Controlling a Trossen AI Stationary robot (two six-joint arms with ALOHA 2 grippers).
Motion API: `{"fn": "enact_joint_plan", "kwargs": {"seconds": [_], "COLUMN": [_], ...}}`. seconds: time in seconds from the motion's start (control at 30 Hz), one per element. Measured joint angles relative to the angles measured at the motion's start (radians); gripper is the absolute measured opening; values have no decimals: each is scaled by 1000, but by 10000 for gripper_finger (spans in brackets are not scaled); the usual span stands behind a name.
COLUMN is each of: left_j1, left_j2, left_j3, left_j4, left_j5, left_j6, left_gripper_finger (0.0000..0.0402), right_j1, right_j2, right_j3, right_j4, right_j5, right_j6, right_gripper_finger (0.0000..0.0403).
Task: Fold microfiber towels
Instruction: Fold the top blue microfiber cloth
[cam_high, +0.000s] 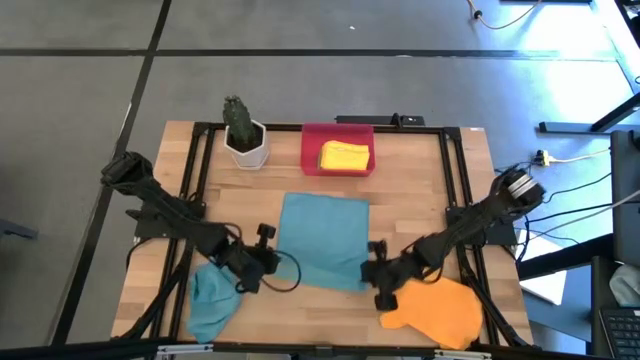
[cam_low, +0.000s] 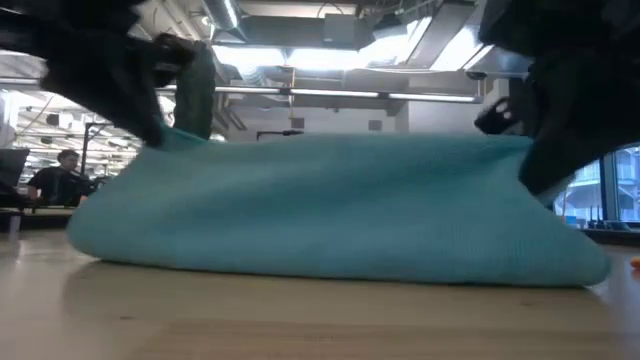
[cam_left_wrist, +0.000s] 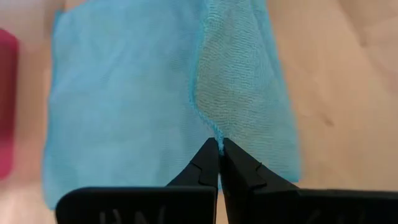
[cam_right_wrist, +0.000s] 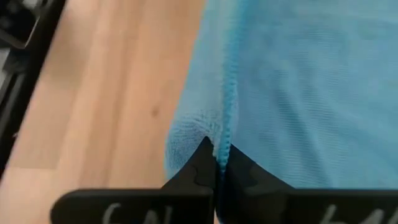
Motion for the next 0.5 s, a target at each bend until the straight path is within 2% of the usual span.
{"fn": "enact_joint_plan", "kwargs": {"seconds": [0.1,0.23,0.37,0.5], "left_j1": [72,185,275,364], "left_j2": [-6,-29,-50,-49], "left_j3": [5,6,7,6], "left_j4": [-1,-18,-12,-23], "left_j5": [1,3,4,8], "left_j6": [74,126,162,191], "left_gripper_finger": [0,0,0,0], "right_j1": [-39,-103,-173,-241], "right_j2": [-101,-224,-295,-304], "right_j3": [-111,-199,-234,-237], "right_j4": [56,55,52,23], "right_j5": [28,145,202,256], "right_j6": [13,16,23,19], "right_gripper_finger": [4,5,5,6]}}
